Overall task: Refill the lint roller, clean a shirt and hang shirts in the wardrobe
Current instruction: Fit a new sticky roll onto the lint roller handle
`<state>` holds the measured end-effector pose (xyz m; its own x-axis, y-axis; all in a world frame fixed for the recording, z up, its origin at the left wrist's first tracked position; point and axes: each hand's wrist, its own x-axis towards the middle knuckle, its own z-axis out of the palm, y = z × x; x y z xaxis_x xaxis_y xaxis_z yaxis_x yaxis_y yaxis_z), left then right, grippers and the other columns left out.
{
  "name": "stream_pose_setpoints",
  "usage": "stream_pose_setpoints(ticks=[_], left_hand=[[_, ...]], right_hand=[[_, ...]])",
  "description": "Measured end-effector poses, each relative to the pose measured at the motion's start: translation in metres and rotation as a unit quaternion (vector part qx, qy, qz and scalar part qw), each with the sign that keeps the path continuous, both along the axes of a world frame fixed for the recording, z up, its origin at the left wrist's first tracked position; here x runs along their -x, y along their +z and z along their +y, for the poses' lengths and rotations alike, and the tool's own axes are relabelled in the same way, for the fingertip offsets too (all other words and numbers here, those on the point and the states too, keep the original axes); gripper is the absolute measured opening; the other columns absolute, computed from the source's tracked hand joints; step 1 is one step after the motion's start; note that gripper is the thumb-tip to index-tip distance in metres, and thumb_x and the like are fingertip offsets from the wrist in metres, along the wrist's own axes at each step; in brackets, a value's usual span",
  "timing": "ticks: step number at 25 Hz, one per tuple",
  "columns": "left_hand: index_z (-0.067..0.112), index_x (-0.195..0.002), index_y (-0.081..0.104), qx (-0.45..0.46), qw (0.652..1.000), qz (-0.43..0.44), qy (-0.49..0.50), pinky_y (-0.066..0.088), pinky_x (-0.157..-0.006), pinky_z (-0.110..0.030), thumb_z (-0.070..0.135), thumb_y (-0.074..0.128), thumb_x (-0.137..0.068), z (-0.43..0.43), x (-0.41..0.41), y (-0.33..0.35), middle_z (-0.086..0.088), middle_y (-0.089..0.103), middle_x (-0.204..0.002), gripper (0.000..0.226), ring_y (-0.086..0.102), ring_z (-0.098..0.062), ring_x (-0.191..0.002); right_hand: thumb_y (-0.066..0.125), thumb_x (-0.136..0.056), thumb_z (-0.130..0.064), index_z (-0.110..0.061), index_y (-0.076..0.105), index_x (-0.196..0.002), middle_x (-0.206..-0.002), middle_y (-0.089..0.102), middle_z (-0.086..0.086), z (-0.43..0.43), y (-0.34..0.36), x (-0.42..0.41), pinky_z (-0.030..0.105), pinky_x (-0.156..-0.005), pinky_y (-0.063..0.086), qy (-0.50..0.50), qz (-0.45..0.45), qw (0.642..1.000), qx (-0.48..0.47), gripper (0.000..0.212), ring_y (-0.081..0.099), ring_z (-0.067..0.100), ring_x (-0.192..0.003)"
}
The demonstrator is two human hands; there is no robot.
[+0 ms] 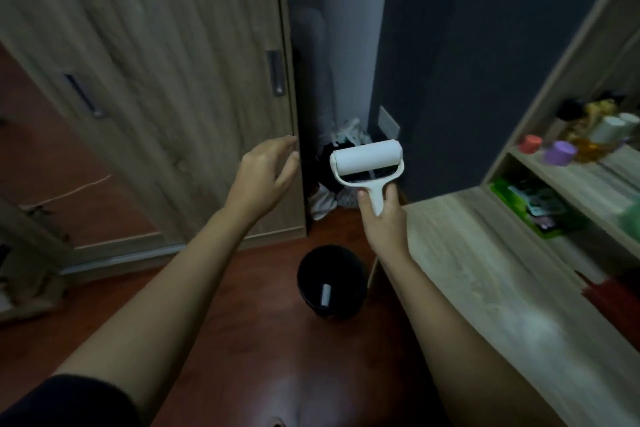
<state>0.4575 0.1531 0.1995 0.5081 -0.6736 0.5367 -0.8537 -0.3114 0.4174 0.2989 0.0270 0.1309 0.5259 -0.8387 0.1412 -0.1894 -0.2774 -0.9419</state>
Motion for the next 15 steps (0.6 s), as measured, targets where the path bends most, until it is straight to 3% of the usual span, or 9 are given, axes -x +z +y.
stream_pose_setpoints(ticks=[6,9,15], left_hand=[[0.004,-0.124,0.057,-0.042,0.998,-0.021,-0.029,0.041,-0.097,-0.032,0.028,0.047,-0.094,0.007,-0.118,0.004,-0.013,0.063,-0.122,0.039,0.056,-0.027,-0.117],[0.004,-0.123,0.057,-0.072,0.996,-0.042,-0.041,0.045,-0.093,-0.036,0.026,0.049,-0.094,-0.014,-0.161,-0.01,-0.016,0.063,-0.12,0.037,0.057,-0.029,-0.114],[0.0,-0.105,0.065,-0.189,0.965,-0.167,-0.073,0.053,-0.075,-0.033,0.032,0.037,-0.088,-0.099,-0.265,-0.041,-0.018,0.067,-0.097,0.046,0.064,-0.031,-0.085]], right_hand=[[0.054,-0.09,-0.034,-0.014,0.052,-0.102,-0.077,0.059,-0.009,-0.003,0.02,-0.113,0.027,-0.064,0.041,-0.004,-0.004,1.0,0.015,0.023,0.057,0.008,-0.071],[0.053,-0.09,-0.035,-0.013,0.054,-0.103,-0.078,0.06,-0.007,-0.025,0.02,-0.154,0.025,-0.062,0.042,-0.004,-0.002,1.0,0.022,0.025,0.057,0.003,-0.072],[0.054,-0.09,-0.035,-0.014,0.054,-0.105,-0.077,0.059,-0.009,-0.102,0.007,-0.251,0.026,-0.064,0.042,-0.034,0.003,0.999,0.019,0.026,0.055,0.001,-0.07]])
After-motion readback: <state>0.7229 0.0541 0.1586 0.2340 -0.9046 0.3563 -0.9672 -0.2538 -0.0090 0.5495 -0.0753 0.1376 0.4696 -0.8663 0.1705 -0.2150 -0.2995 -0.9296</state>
